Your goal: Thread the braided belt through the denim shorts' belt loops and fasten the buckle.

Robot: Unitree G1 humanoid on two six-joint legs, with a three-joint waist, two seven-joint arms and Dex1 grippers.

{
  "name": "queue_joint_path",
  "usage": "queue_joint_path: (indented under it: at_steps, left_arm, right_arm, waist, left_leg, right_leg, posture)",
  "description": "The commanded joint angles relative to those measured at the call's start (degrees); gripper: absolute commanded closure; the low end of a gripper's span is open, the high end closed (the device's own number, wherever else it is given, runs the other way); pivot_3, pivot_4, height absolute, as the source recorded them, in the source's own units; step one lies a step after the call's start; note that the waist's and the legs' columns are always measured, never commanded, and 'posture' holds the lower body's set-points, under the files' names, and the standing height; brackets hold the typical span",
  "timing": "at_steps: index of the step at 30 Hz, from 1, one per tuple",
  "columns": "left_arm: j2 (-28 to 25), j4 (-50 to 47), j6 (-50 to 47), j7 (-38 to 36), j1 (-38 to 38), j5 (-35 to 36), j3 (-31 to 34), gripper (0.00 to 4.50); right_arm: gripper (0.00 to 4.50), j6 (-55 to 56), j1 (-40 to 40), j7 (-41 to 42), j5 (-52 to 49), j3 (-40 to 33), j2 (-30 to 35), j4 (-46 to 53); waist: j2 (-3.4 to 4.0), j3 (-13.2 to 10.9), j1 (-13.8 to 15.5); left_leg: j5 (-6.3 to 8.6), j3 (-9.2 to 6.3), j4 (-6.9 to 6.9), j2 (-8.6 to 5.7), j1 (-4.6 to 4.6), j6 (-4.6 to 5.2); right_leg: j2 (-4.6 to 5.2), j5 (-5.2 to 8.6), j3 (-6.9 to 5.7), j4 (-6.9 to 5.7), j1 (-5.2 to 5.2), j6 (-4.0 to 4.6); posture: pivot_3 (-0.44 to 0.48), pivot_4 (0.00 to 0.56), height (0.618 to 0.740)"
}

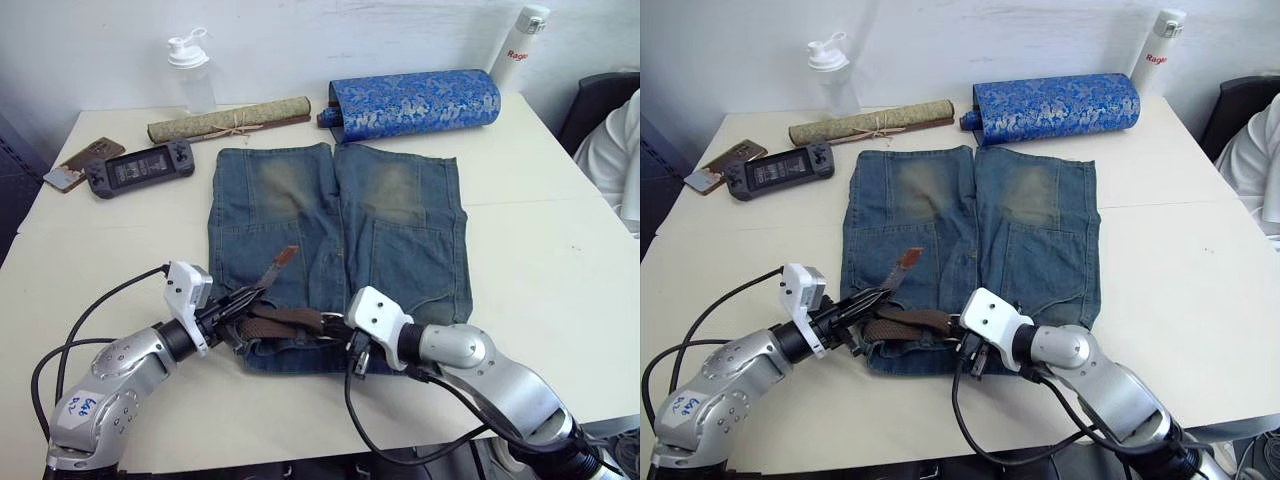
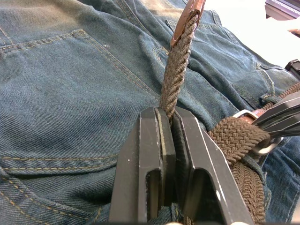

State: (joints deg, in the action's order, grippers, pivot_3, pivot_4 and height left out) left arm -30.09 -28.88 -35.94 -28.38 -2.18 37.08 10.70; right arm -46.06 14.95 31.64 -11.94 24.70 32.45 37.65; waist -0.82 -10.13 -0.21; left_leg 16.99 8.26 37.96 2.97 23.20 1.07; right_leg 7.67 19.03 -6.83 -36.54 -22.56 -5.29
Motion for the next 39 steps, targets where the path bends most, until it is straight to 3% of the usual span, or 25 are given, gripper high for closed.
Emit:
queue_joint_path:
  at_steps: [1, 7, 14, 18, 29, 35, 39]
  left_arm:
    - [0.14, -2.88, 1.42, 0.11, 0.79, -0.30, 0.14, 4.50]
    - [0.42, -3.57, 1.66, 0.37, 1.36, -0.68, -0.71, 4.50]
    - [-0.94, -5.16, 2.19, -1.33, 5.86, -1.66, -2.88, 4.50]
    - [-1.74, -5.99, 1.30, -2.76, 9.09, -0.87, -3.98, 4.50]
    - [-11.64, 6.37, -5.82, -25.06, 33.18, 9.05, -6.49, 4.50]
    - [-6.74, 22.93, -1.43, -33.22, 47.33, 4.39, -11.33, 4.50]
    - [-0.47, 33.50, 4.63, -39.65, 54.72, -0.92, -16.89, 4.50]
  right_arm:
    - [4.48, 0.70, 0.72, 0.50, 1.50, 1.51, -0.25, -1.72]
    - [4.48, -2.88, 2.00, 1.23, 1.18, 2.73, -0.49, -3.09]
    - [4.48, -18.66, 6.27, 1.97, -3.72, 2.47, -2.63, -3.66]
    - [4.48, -22.40, 8.28, 2.65, -5.27, 3.44, -1.48, -3.40]
    - [4.48, -27.27, 12.43, 2.06, -5.93, 9.64, 0.34, -4.31]
    - [4.48, -25.96, 14.92, 2.15, -4.53, 12.19, 1.15, -6.18]
    - [4.48, -26.12, 15.68, 2.31, -4.51, 12.93, 1.06, -6.73]
  waist:
    - [0.00, 0.00, -0.01]
    - [-0.01, 0.01, -0.07]
    - [-0.04, 0.05, -0.05]
    - [-0.03, 0.05, -0.05]
    - [-0.04, 0.08, -0.35]
    - [-0.07, 0.08, -0.04]
    - [-0.07, 0.08, -0.11]
  left_leg:
    - [0.00, 0.00, 0.00, 0.00, 0.00, 0.00]
    - [0.00, 0.00, 0.00, 0.02, -0.02, 0.00]
    - [-0.01, 0.00, 0.00, 0.05, -0.06, -0.02]
    - [0.00, 0.00, 0.00, 0.05, -0.07, -0.03]
    - [-0.03, 0.08, -0.02, 0.04, -0.05, -0.06]
    - [-0.13, 0.09, 0.02, -0.11, -0.05, 0.02]
    - [-0.15, 0.12, 0.03, -0.13, -0.02, 0.04]
  right_leg:
    - [0.00, 0.00, 0.00, 0.00, 0.00, 0.00]
    - [-0.01, 0.00, 0.01, -0.02, 0.01, 0.00]
    - [-0.02, 0.00, 0.01, -0.07, 0.03, 0.02]
    - [-0.01, 0.00, 0.01, -0.05, 0.04, 0.03]
    - [-0.18, 0.01, -0.13, -0.04, -0.03, 0.04]
    - [-0.29, 0.01, -0.51, -0.18, -0.02, 0.03]
    - [-0.33, 0.01, -0.50, -0.23, -0.05, 0.02]
  posture:
    - [0.000, 0.150, 0.717]
    - [0.000, 0.150, 0.717]
    - [0.000, 0.150, 0.717]
    - [0.000, 0.150, 0.717]
    - [0.000, 0.150, 0.717]
    - [0.000, 0.150, 0.717]
    - [0.000, 0.150, 0.717]
